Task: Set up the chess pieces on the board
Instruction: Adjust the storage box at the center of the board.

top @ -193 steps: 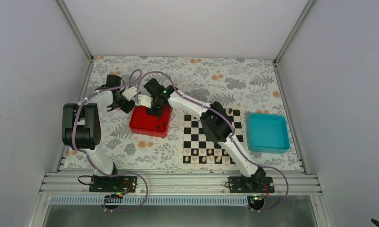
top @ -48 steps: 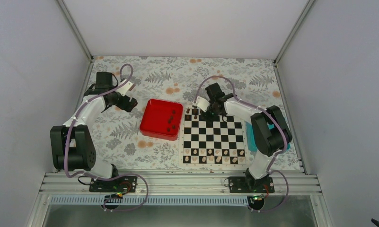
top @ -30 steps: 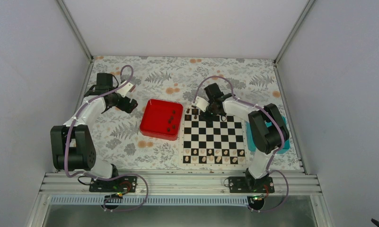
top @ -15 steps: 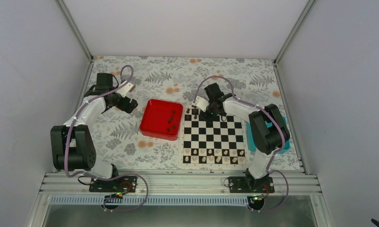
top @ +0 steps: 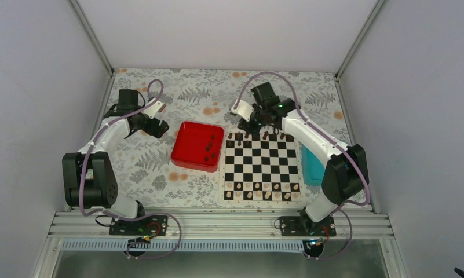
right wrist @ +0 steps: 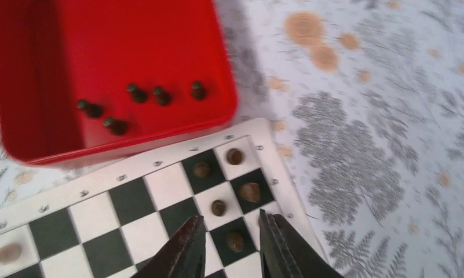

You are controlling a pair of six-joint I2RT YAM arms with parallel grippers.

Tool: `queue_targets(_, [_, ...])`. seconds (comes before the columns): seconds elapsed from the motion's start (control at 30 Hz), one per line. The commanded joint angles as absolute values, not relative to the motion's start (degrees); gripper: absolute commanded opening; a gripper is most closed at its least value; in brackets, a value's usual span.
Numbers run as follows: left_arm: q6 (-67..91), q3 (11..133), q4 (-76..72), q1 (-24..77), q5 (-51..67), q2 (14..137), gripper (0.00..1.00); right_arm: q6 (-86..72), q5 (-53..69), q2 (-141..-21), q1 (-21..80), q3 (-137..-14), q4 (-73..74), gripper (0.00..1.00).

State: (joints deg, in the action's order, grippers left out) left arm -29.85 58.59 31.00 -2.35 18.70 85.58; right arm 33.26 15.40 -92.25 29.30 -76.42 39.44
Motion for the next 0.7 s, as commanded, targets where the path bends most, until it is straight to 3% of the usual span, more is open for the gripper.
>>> queue_targets(0.0, [-28.3, 59.8, 28.1, -2.3, 18.7, 87.0, 0.98, 34.8, 16.2, -97.2, 34.8, -77.7, 48.2, 0.17])
queue_targets(0.13, [-26.4, 59.6, 26.3, -2.3, 17.1, 87.2, 0.98, 35.0, 14.3, -101.9, 38.4, -78.2, 49.6, 0.04])
queue_targets(0.67, [-25.1, 60.2, 25.2, -2.6, 14.0, 87.3, 0.98, 34.0, 12.3, -114.7, 42.4, -87.0, 46.4, 0.04])
